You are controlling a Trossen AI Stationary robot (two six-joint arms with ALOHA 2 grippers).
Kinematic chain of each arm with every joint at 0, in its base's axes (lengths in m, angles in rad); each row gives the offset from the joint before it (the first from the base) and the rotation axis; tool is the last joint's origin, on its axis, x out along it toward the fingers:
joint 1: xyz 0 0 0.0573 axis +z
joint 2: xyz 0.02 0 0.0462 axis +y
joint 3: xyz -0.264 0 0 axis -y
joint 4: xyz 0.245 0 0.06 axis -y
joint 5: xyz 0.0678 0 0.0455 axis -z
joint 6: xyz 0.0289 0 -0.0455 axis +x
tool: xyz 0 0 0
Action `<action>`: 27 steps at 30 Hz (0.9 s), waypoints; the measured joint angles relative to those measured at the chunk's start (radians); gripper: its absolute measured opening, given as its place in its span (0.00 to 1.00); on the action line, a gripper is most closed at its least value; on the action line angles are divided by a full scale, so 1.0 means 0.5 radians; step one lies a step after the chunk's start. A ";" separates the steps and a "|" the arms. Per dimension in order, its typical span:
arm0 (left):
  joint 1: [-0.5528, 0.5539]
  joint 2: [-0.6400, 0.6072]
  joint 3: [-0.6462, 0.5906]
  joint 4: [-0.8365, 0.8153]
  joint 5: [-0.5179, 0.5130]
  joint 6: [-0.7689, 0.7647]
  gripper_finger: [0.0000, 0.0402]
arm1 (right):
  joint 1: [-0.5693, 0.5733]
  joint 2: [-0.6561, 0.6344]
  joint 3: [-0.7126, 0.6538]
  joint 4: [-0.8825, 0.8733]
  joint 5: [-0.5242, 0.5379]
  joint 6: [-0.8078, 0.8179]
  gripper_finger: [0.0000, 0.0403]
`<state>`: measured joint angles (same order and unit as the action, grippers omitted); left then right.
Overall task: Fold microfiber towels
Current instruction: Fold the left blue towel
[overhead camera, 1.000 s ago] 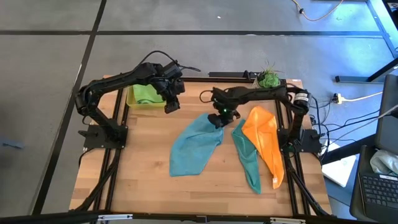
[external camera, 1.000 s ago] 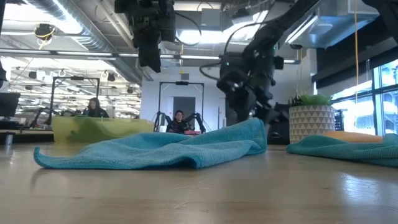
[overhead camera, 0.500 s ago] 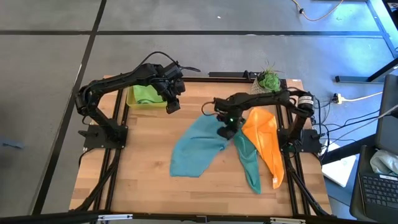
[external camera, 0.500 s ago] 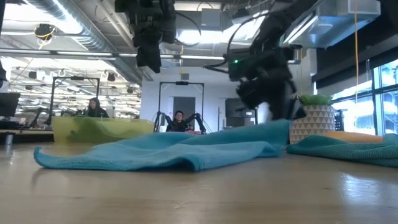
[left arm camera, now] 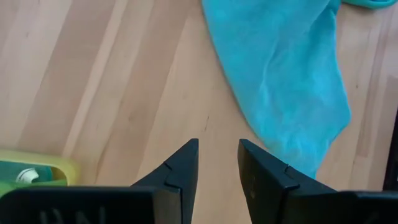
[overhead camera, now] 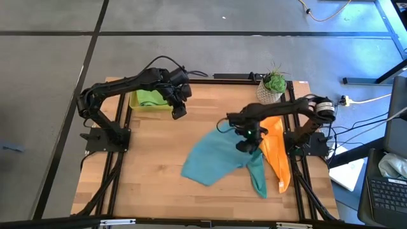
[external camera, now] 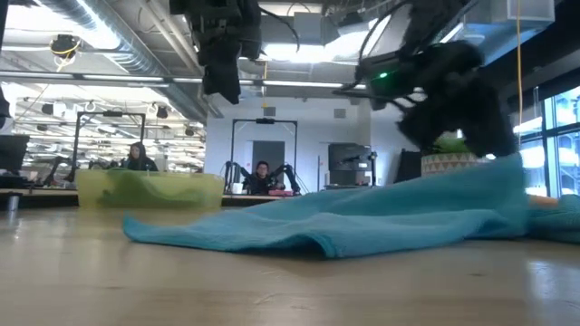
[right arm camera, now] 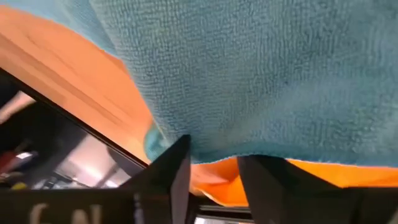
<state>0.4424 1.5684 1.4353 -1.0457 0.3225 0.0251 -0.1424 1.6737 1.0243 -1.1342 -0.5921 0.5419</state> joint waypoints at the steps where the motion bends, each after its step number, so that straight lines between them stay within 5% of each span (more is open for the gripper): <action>1: -0.009 0.000 0.000 0.001 0.000 -0.003 0.26 | 0.034 -0.036 -0.037 0.004 0.001 0.013 0.35; 10: -0.067 0.000 -0.061 0.012 0.067 -0.046 0.26 | 0.216 -0.447 -0.265 0.099 0.277 0.330 0.40; 15: -0.126 0.001 -0.307 0.218 0.431 -0.227 0.26 | 0.307 -0.664 -0.457 0.192 0.071 0.532 0.36; 21: -0.342 0.002 -0.589 0.318 0.867 -0.084 0.26 | 0.419 -0.918 -0.509 0.317 0.304 0.744 0.33; 24: -0.596 -0.059 -0.659 0.310 0.778 0.247 0.24 | 0.475 -1.048 -0.468 0.389 0.562 0.789 0.31; 27: -0.855 -0.077 -0.662 0.350 0.477 0.394 0.22 | 0.504 -1.157 -0.443 0.370 0.850 0.833 0.30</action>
<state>0.0149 1.5299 1.1044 -0.8709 0.5608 0.2221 0.1095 1.0950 0.8026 -0.9490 -0.1670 0.9582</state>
